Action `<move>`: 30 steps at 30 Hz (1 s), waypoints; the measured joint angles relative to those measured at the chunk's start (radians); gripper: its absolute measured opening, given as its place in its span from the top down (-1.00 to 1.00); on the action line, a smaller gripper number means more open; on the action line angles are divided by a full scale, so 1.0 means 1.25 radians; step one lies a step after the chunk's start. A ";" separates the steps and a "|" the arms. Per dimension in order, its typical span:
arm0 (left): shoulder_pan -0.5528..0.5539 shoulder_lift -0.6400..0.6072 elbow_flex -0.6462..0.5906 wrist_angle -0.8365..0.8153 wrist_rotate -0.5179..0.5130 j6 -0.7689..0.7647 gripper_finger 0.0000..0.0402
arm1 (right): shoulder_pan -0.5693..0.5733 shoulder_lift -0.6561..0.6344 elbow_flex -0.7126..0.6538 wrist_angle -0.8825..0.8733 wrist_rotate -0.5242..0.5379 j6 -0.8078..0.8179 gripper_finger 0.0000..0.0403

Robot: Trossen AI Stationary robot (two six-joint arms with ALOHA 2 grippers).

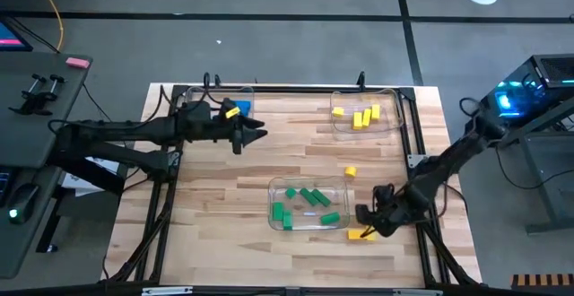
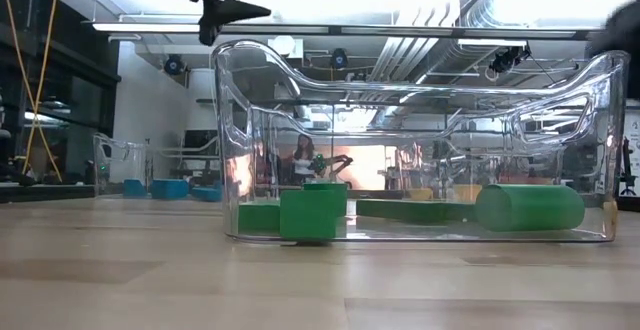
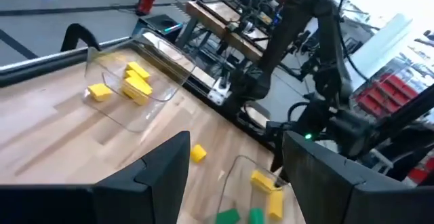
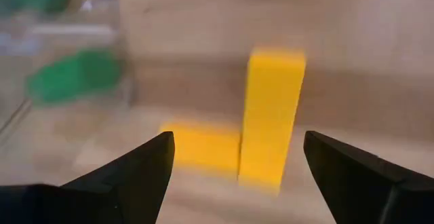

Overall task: Sort blocks
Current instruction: Put the yellow block into the right transparent bin

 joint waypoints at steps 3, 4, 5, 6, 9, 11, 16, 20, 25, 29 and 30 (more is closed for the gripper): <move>0.008 -0.002 0.000 0.022 0.001 0.012 -0.10 | -0.020 0.039 -0.037 0.026 0.007 0.005 -0.62; 0.010 -0.002 0.000 0.023 0.002 0.012 -0.10 | -0.027 0.048 -0.038 0.010 0.002 0.005 -0.62; 0.011 -0.002 0.000 0.021 0.006 0.011 -0.10 | -0.036 0.057 -0.038 -0.003 -0.003 0.003 -0.62; 0.011 -0.001 0.000 0.019 0.010 0.005 -0.10 | -0.043 0.066 -0.032 -0.015 -0.006 -0.003 -0.62; 0.011 -0.001 0.000 0.019 0.013 0.004 -0.10 | -0.058 0.090 -0.013 -0.028 -0.048 -0.019 -0.62; 0.011 -0.001 0.000 0.019 0.021 0.004 -0.10 | -0.062 0.111 -0.011 -0.030 -0.081 -0.025 -0.62; 0.011 -0.001 0.000 0.007 0.031 0.005 -0.10 | -0.064 0.158 -0.005 -0.024 -0.121 -0.029 -0.61; 0.011 -0.001 0.000 0.007 0.031 0.006 -0.10 | -0.063 0.171 -0.001 -0.032 -0.125 -0.029 -0.40; 0.012 -0.001 0.000 0.063 0.032 -0.048 -0.10 | -0.062 0.179 0.079 -0.172 -0.078 -0.077 0.44; 0.017 -0.001 0.000 0.131 0.032 -0.049 -0.10 | -0.076 0.162 0.171 -0.328 -0.046 -0.153 0.43; 0.018 -0.001 0.000 0.141 0.032 -0.037 -0.10 | -0.084 0.149 0.197 -0.379 -0.040 -0.165 0.43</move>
